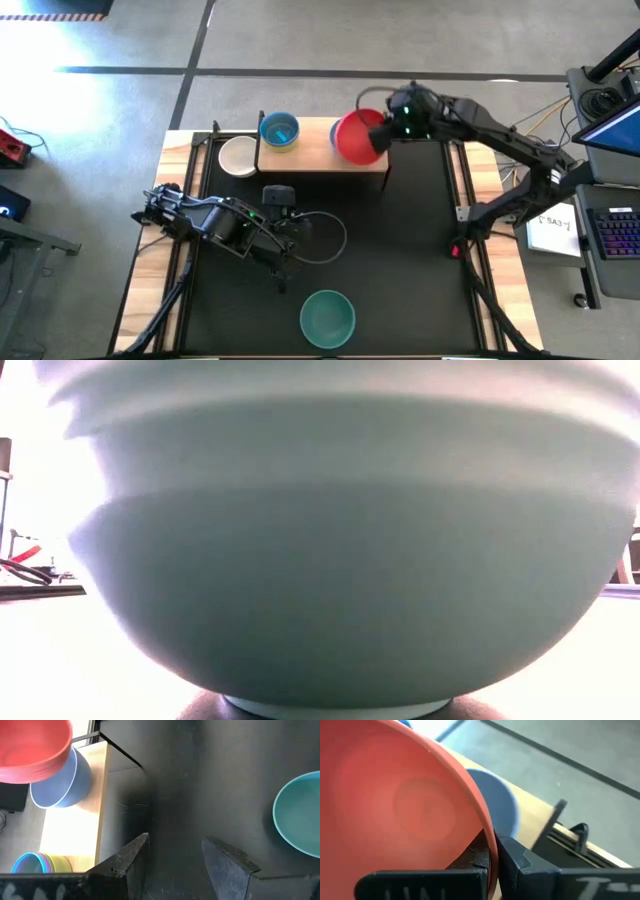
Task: Place and stack bowls onto a shelf
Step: Stack the large orange bowl on top of the large purple bowl on the shelf
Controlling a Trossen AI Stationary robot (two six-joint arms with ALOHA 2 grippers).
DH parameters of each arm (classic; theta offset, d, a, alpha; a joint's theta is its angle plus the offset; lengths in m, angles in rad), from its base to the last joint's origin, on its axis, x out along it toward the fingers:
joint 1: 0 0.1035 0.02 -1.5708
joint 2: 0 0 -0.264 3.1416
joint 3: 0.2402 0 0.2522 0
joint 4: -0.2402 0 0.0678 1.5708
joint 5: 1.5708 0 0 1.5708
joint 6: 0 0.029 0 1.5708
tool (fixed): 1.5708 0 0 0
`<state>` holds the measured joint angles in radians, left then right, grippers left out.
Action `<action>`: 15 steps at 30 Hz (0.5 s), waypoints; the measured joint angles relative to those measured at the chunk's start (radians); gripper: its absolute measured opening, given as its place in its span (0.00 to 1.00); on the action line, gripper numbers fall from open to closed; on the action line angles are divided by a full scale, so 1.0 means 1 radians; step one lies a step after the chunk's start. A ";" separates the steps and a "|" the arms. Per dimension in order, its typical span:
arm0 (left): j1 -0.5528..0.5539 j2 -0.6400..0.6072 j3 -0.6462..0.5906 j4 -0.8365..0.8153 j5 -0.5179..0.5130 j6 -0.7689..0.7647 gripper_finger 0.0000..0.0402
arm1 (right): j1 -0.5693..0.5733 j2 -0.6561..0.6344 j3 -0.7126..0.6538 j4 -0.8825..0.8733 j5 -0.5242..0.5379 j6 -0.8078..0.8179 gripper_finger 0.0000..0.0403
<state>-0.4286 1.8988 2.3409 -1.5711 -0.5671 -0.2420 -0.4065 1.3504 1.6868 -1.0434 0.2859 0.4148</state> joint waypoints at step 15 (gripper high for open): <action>0.000 0.000 0.000 0.000 0.000 0.019 0.42 | -0.197 0.138 0.014 0.038 -0.175 -0.116 0.02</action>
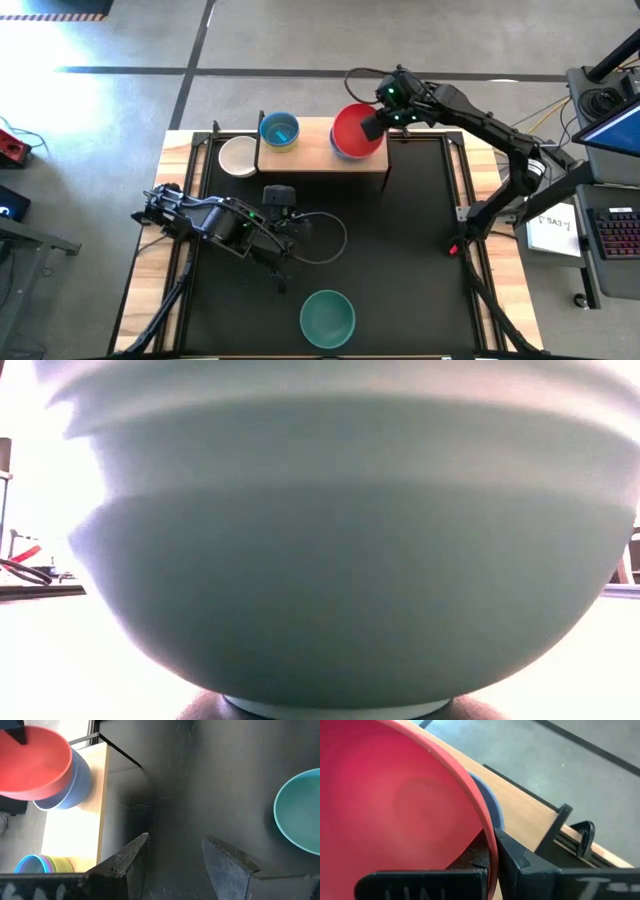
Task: Place and stack bowls onto a shelf
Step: Stack the large orange bowl on top of the large purple bowl on the shelf, then stack the large green bowl on top of the large orange bowl on the shelf
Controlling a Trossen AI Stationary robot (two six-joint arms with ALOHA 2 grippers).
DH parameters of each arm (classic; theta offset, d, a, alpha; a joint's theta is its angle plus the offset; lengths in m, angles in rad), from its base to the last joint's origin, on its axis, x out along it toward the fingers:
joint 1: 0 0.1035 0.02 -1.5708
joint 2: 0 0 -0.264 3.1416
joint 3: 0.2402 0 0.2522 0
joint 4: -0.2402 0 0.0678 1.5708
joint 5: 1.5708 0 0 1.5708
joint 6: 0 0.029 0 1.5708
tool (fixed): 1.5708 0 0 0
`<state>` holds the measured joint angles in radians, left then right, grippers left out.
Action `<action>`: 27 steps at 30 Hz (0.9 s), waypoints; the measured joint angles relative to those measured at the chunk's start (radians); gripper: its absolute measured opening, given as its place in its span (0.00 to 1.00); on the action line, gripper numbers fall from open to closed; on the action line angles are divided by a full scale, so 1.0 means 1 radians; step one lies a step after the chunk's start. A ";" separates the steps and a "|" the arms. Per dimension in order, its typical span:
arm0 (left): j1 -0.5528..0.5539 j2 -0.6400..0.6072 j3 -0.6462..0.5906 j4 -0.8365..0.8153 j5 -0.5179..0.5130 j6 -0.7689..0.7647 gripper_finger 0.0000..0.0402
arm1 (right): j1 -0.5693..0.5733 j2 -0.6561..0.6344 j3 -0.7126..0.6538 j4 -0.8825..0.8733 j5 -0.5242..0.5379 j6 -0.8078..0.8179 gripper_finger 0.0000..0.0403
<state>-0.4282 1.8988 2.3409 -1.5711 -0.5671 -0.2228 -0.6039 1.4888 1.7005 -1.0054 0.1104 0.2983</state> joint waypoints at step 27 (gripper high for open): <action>0.000 0.001 0.000 0.000 0.005 -0.078 0.42 | -0.006 -0.035 0.047 0.099 -0.006 -0.143 0.38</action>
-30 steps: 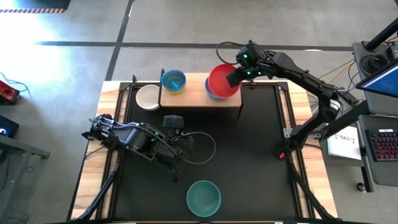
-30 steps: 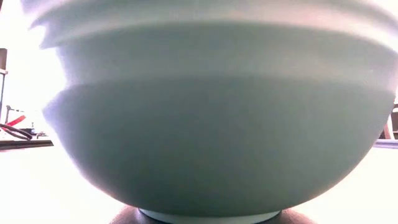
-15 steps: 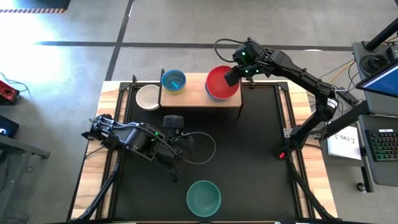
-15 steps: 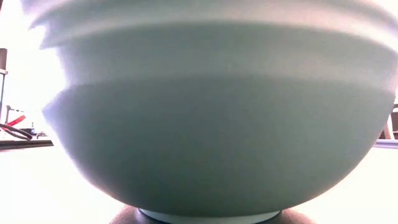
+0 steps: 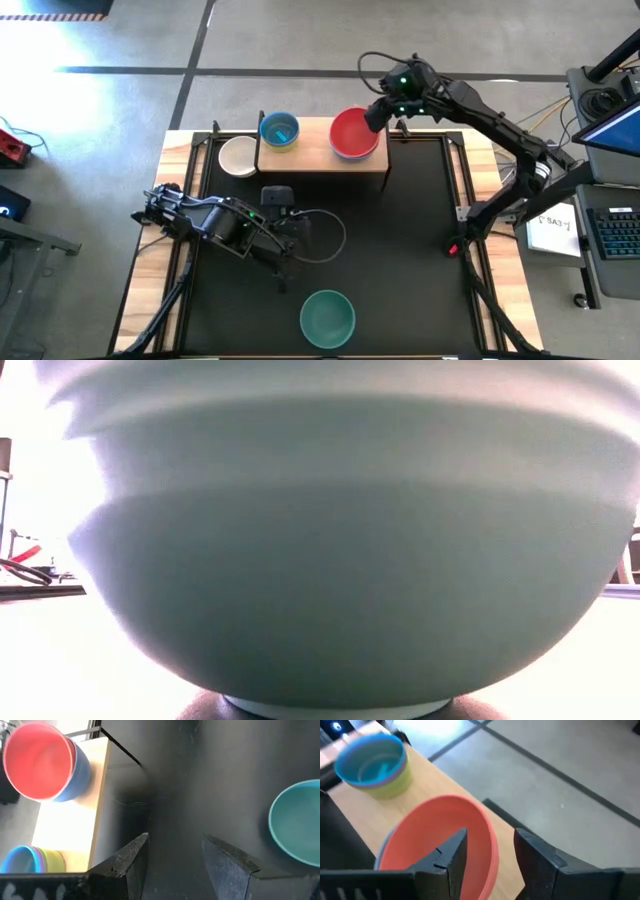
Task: Place and stack bowls onto a shelf
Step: Stack the large green bowl on top of the large orange bowl on the shelf
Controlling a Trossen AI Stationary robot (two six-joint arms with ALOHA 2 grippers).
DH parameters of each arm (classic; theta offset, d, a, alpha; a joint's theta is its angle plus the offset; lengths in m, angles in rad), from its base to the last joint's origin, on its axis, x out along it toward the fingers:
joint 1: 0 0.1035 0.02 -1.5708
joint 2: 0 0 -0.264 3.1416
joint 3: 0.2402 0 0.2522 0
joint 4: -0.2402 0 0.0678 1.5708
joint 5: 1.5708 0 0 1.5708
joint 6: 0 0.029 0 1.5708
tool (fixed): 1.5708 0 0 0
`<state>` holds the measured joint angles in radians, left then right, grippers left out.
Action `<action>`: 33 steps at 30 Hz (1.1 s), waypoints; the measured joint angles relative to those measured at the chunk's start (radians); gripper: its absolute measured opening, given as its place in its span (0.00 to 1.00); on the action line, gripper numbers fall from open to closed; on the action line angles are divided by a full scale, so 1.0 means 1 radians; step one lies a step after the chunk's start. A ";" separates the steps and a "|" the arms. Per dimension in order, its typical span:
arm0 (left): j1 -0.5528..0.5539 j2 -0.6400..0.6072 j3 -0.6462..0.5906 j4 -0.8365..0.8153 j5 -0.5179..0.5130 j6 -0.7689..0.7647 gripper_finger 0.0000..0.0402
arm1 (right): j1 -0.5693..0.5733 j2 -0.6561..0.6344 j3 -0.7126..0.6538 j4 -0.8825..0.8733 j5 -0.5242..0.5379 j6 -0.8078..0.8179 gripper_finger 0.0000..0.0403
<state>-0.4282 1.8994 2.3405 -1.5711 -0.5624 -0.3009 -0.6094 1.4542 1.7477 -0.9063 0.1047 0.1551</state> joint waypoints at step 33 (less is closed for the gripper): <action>-0.113 0.455 -0.002 0.056 0.234 -0.577 0.42 | 0.467 -0.137 0.000 -0.232 0.119 0.165 0.33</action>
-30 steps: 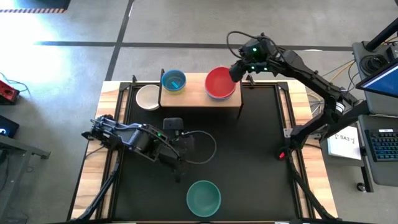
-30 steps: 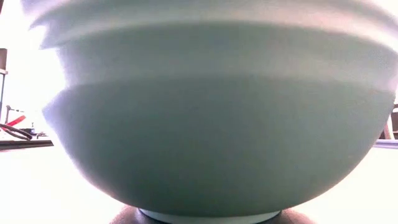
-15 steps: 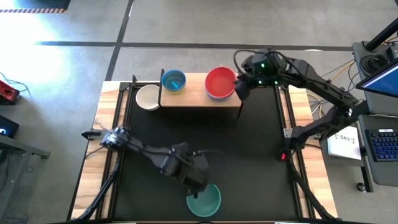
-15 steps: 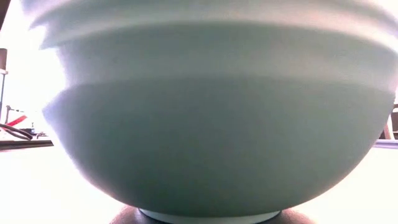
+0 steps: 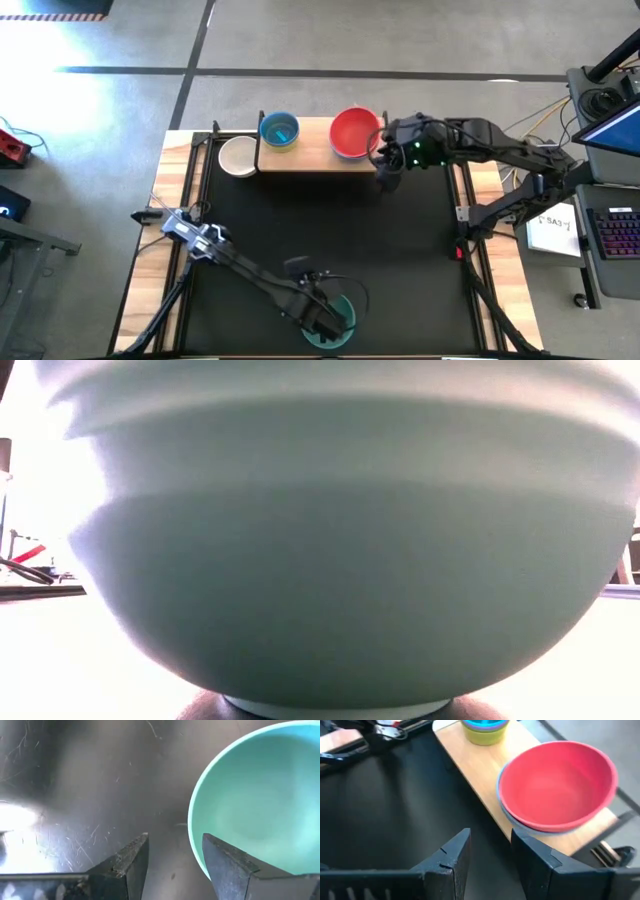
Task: Place and stack bowls onto a shelf
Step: Stack the large green bowl on top of the large orange bowl on the shelf
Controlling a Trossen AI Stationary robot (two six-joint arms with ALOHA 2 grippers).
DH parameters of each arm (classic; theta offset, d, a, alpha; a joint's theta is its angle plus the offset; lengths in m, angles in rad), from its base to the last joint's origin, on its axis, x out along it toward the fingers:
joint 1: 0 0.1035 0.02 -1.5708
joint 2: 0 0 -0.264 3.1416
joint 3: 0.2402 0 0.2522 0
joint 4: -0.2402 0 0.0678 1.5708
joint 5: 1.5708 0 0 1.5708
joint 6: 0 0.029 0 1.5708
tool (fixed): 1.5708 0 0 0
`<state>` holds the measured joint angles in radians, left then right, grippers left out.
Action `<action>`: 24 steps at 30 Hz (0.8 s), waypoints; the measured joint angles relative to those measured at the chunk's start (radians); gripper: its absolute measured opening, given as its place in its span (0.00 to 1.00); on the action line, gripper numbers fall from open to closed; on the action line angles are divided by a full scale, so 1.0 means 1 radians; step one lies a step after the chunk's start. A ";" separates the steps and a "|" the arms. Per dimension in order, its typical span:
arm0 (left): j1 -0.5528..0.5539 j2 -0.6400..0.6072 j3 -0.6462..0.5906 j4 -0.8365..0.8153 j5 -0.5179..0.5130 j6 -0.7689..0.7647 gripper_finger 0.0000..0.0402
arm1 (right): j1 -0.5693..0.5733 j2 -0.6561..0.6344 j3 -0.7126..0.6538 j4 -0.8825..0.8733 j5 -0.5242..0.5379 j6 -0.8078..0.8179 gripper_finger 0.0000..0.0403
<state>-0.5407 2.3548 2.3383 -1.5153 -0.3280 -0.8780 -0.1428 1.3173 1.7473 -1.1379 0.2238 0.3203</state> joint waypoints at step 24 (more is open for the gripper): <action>0.017 0.026 -0.026 0.084 0.025 -0.014 0.42 | 0.087 0.000 0.000 -0.064 0.042 0.037 0.32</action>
<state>-0.5238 2.3805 2.3127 -1.4314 -0.3029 -0.8919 -0.0559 1.3174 1.7473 -1.2020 0.2660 0.3569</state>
